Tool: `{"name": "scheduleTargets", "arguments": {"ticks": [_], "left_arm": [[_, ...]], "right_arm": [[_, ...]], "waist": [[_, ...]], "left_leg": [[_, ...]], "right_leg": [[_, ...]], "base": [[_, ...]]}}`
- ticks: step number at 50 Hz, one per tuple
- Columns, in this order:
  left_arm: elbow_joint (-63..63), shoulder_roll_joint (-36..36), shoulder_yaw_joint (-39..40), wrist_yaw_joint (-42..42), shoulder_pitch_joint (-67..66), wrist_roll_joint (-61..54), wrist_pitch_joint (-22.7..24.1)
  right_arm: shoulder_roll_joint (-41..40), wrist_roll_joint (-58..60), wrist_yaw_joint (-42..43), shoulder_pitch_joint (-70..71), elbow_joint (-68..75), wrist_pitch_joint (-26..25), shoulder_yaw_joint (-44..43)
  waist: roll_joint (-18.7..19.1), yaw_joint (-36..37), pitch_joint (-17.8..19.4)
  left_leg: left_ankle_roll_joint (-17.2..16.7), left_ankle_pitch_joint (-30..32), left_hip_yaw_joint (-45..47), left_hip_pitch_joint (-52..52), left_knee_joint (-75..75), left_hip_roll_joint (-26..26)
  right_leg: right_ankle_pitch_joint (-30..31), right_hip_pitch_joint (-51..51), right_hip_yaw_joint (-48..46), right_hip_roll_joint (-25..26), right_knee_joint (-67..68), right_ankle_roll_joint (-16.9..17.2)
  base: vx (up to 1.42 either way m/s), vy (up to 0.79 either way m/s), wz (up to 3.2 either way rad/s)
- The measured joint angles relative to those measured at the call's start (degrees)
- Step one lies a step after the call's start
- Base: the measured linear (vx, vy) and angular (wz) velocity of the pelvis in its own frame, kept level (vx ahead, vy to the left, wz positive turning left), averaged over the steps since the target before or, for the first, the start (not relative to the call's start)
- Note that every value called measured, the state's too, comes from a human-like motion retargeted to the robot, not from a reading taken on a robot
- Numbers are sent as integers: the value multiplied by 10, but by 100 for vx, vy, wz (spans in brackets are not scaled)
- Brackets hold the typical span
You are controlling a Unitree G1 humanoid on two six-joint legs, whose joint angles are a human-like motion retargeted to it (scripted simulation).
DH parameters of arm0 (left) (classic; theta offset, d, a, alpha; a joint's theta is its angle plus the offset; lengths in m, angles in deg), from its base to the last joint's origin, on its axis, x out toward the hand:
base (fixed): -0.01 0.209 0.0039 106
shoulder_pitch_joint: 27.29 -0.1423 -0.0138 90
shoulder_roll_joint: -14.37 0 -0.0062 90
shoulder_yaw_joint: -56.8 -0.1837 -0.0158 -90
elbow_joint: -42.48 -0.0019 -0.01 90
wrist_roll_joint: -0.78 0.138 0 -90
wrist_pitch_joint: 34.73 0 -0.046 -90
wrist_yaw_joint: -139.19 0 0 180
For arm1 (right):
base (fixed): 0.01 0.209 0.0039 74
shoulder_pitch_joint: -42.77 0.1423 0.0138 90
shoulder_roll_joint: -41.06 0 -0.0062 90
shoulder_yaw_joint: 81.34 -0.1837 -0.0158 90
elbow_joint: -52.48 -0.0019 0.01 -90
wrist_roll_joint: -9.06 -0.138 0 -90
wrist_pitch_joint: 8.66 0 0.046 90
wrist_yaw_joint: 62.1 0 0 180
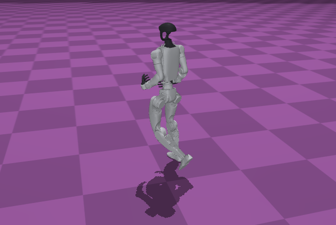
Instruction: Walk run
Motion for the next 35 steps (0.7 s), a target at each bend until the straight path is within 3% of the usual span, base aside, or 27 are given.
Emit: {"name": "scheduleTargets", "arguments": {"ticks": [2,5,8,12,15,16,17,18,20,22,23,25,29,30,33,35], "left_arm": [[-8,-16,7,-24,-32,3,13],[-23,-34,25,-52,-62,6,16],[-34,-28,43,-62,-67,-1,8],[-34,3,49,-79,-41,-12,8],[-31,18,52,-84,-14,-3,10],[-32,15,55,-87,-7,2,11],[-35,11,58,-90,1,8,12],[-41,4,63,-96,8,16,14],[-60,-19,70,-114,17,26,20],[-74,-42,77,-129,19,14,17],[-80,-51,81,-133,17,4,12],[-86,-62,81,-129,22,-13,3],[-94,-55,54,-115,37,3,3],[-96,-52,45,-117,43,9,7],[-99,-42,15,-109,60,16,12],[-97,-37,5,-100,66,18,13]], "right_arm": [[2,-13,-16,32,3,-5,31],[11,-17,-23,78,-8,4,56],[24,5,-32,110,-26,8,72],[40,33,-33,138,-52,14,71],[43,44,-27,138,-54,16,54],[40,44,-25,135,-46,14,45],[35,43,-23,133,-36,11,36],[27,39,-24,133,-20,7,27],[7,32,-35,133,23,-1,3],[-4,33,-44,130,58,-3,-12],[-7,34,-42,123,69,0,-11],[-7,31,-31,109,76,9,-3],[-16,37,-23,83,82,8,-17],[-19,40,-23,78,81,7,-20],[-32,45,-8,61,66,15,-28],[-39,47,-1,54,58,20,-28]], "waist": [[-3,4,2],[-3,7,10],[2,26,18],[19,41,34],[14,70,43],[1,82,46],[-11,94,49],[-22,107,51],[-24,108,47],[-10,90,42],[8,75,39],[44,47,38],[87,35,24],[89,37,23],[97,23,21],[98,-2,17]], "left_leg": [[-9,-12,25,-27,-42,-19],[-25,-38,51,-67,-136,-14],[-49,-44,63,-90,-281,-3],[-53,-54,94,-120,-445,4],[-30,-16,190,-127,-529,-2],[2,-4,239,-119,-537,-2],[24,-5,279,-107,-543,0],[24,-31,301,-90,-542,2],[24,-90,241,-72,-514,5],[24,-106,135,-95,-475,10],[24,-113,154,-80,-458,41],[24,-130,109,-58,-445,56],[24,-122,-7,-38,-450,50],[24,-114,-31,-31,-456,43],[24,-88,-124,-12,-472,21],[24,-76,-178,-2,-470,10]], "right_leg": [[15,28,-15,-1,-30,-9],[65,91,-116,-17,-98,4],[99,147,-185,10,-150,20],[79,216,-285,60,-194,35],[40,256,-325,88,-205,37],[34,268,-323,86,-203,41],[33,280,-321,85,-198,45],[40,292,-319,83,-188,49],[113,309,-337,84,-148,68],[237,292,-323,73,-68,40],[286,274,-283,77,-14,11],[326,214,-181,113,93,-19],[231,105,-31,179,184,4],[207,81,-8,183,193,0],[153,18,-24,138,177,-58],[137,-18,-5,138,129,-61]], "base": [[55,-3,79],[46,-5,180],[33,-18,171],[39,-22,196],[46,-23,149],[67,-38,102],[87,-49,60],[87,-42,55],[79,-18,94],[87,8,139],[97,20,162],[85,12,206],[69,2,237],[49,-3,237],[53,-8,296],[76,-25,343]]}}
